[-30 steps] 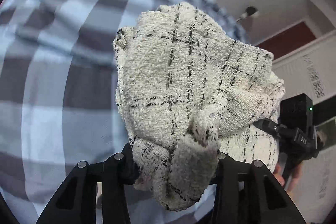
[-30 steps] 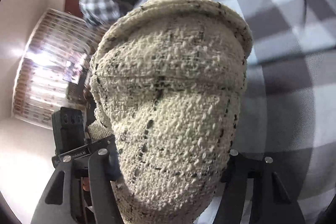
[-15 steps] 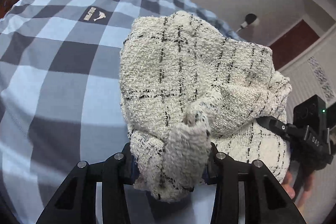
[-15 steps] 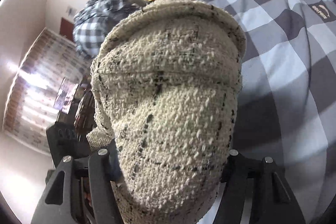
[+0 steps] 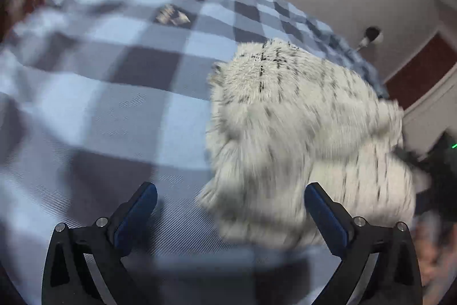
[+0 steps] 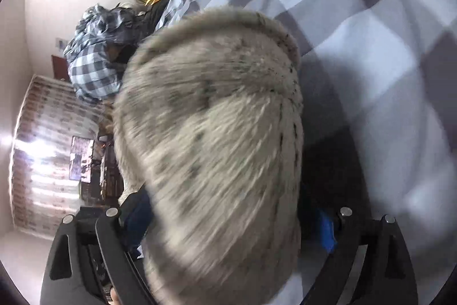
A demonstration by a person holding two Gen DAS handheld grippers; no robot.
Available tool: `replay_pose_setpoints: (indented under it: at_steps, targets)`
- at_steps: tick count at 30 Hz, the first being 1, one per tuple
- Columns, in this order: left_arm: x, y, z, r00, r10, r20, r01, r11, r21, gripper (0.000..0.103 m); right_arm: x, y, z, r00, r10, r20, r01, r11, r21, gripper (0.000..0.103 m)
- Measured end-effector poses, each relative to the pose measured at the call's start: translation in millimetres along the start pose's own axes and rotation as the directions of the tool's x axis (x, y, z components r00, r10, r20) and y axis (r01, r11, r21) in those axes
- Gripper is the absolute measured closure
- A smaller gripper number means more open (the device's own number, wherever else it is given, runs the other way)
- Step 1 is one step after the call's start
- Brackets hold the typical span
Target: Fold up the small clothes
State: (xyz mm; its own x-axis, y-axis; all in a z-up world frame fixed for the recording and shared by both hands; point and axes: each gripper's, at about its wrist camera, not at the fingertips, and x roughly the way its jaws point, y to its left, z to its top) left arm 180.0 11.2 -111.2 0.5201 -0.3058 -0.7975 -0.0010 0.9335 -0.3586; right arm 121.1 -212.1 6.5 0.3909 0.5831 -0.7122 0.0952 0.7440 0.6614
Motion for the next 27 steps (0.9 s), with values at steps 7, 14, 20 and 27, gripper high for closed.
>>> replay_pose_setpoints:
  at_steps: [7, 14, 20, 27]
  targets:
    - [-109, -20, -54, 0.958, 0.255, 0.134, -0.280, 0.932, 0.229, 0.000, -82, 34, -54, 0.965, -0.217, 0.147, 0.245, 0.945, -0.216, 0.013]
    - [-204, -34, -101, 0.899, 0.320, 0.299, -0.400, 0.879, 0.261, 0.000, -67, 7, -108, 0.976, -0.214, 0.047, 0.217, 0.916, -0.338, 0.013]
    - [-241, -60, -123, 0.878, 0.274, 0.393, -0.391, 0.883, 0.259, 0.000, -110, 32, -148, 0.845, -0.344, 0.409, 0.502, 0.775, -0.385, 0.013]
    - [-214, -65, -136, 0.916, 0.273, 0.294, -0.358, 0.888, 0.289, 0.000, -73, 33, -131, 0.805, -0.433, 0.404, 0.581, 0.713, -0.392, 0.011]
